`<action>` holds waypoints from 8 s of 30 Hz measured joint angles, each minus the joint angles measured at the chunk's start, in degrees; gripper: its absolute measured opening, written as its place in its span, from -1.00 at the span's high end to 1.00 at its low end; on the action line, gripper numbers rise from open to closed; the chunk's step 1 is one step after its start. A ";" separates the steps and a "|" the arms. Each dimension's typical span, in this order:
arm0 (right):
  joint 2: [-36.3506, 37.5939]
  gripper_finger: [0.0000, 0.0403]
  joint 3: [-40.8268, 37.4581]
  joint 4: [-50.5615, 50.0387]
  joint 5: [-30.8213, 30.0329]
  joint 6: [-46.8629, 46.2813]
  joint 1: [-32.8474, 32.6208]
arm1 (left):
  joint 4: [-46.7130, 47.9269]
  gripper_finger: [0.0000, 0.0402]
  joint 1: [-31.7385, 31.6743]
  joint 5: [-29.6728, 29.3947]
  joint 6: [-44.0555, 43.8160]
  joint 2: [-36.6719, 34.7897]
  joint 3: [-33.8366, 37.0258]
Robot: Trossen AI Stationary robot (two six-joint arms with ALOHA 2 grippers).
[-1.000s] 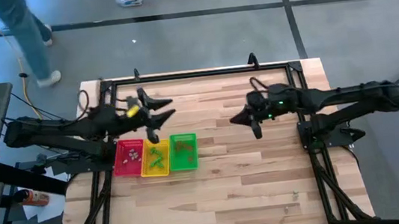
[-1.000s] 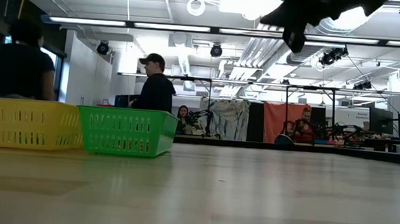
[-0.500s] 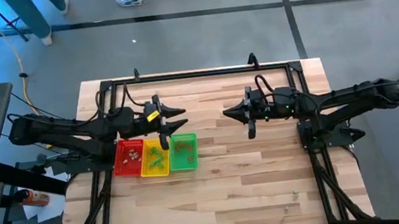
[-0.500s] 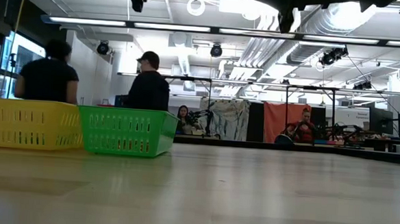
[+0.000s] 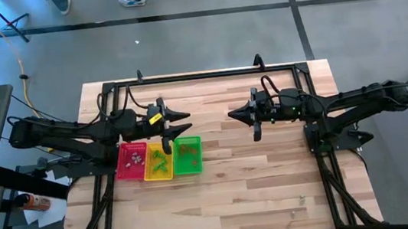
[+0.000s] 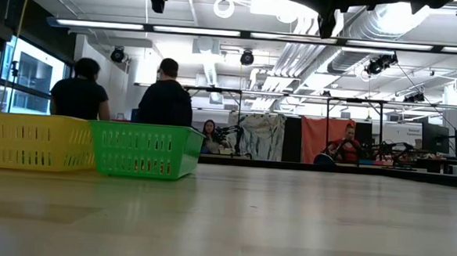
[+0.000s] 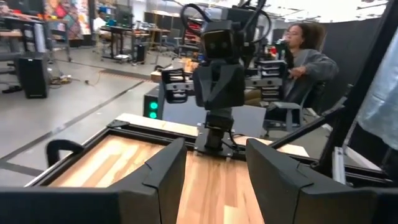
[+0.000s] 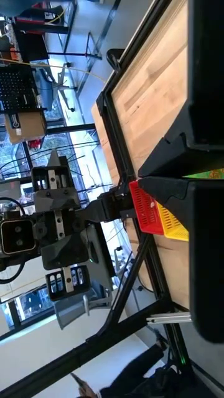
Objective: Sort Halloween decoration
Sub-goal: Put the white skull toy into the red bin
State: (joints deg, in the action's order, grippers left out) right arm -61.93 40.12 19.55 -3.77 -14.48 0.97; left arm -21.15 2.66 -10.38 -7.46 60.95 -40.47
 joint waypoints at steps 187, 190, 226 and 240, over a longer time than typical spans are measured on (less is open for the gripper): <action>-14.93 0.94 16.11 5.47 4.07 8.48 -2.45 | -0.15 1.00 0.02 6.99 -8.62 -3.06 -0.02; -14.93 0.94 16.11 3.22 4.07 7.83 -2.47 | -0.15 1.00 0.02 6.96 -7.20 -3.06 -0.02; -25.07 0.94 16.11 3.22 3.68 0.25 -2.47 | -7.21 1.00 0.00 -0.73 4.81 -12.73 0.00; -63.38 0.94 43.11 14.16 11.95 -0.63 -2.47 | -6.00 1.00 0.00 -0.73 1.97 -15.91 0.00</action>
State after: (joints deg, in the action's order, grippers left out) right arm -125.31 83.23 33.71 8.18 -15.11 -1.50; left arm -27.15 2.66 -11.11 -5.50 45.04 -40.47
